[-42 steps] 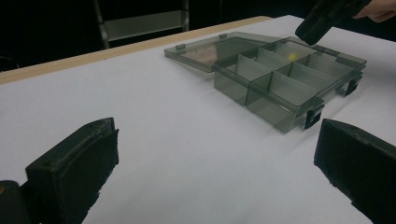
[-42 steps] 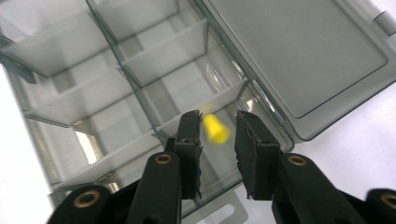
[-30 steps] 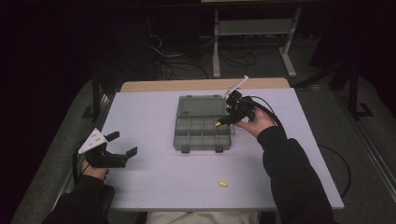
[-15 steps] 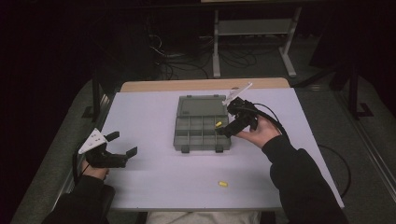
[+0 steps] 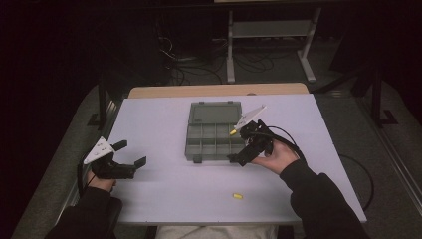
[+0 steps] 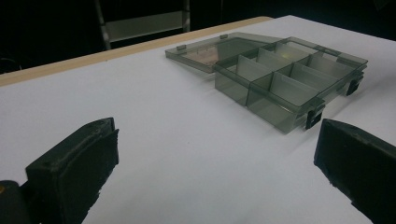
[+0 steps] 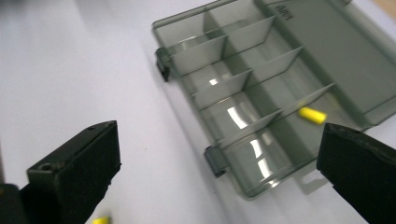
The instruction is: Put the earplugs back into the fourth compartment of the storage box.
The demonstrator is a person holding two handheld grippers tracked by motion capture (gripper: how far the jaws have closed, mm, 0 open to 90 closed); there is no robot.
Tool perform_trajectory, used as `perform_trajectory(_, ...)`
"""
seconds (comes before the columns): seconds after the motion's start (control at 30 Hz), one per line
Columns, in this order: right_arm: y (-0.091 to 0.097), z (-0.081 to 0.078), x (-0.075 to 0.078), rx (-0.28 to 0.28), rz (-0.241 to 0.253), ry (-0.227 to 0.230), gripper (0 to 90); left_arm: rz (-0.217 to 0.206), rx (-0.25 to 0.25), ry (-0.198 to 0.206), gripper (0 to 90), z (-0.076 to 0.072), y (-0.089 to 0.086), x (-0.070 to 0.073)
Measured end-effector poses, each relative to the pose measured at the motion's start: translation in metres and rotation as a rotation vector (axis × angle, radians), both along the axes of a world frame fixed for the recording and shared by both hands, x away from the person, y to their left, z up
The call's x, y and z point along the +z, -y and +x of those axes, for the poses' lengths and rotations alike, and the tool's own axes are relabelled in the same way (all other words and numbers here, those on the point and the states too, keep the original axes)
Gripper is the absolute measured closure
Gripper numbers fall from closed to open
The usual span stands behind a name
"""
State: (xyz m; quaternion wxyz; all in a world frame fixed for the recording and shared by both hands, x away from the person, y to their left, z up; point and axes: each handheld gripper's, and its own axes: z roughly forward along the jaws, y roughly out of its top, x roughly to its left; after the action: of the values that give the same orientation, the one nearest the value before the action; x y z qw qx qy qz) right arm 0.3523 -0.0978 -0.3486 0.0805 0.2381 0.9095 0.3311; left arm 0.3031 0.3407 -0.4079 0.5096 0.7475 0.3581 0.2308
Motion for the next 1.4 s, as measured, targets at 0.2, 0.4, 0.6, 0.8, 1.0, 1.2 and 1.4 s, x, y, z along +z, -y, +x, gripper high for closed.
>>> perform_trajectory(0.2,-0.002,-0.010,-0.016,0.026,-0.003,-0.022,0.0,0.000,-0.001,-0.001,0.0,0.000,0.000,0.000)
perform_trajectory(0.4,-0.006,-0.018,-0.034,0.047,-0.021,-0.055,0.0,0.000,-0.001,-0.001,0.0,0.000,0.000,0.000)
perform_trajectory(0.6,-0.009,-0.028,-0.046,0.070,-0.049,-0.075,0.0,0.001,-0.001,0.000,0.0,0.000,0.000,0.000)
perform_trajectory(0.8,-0.010,-0.035,-0.055,0.078,-0.068,-0.097,0.0,0.002,-0.002,0.000,0.0,0.000,0.000,0.000)
perform_trajectory(1.0,-0.012,-0.050,-0.070,0.125,-0.104,-0.116,6.6,0.001,0.001,0.000,0.0,0.000,0.000,0.000)
perform_trajectory(1.2,-0.010,-0.064,-0.072,0.163,-0.107,-0.107,18.1,0.002,-0.001,-0.001,0.0,0.000,0.000,0.000)
perform_trajectory(1.4,-0.007,-0.072,-0.075,0.181,-0.110,-0.101,31.7,0.005,-0.001,0.001,0.0,0.000,0.000,0.000)
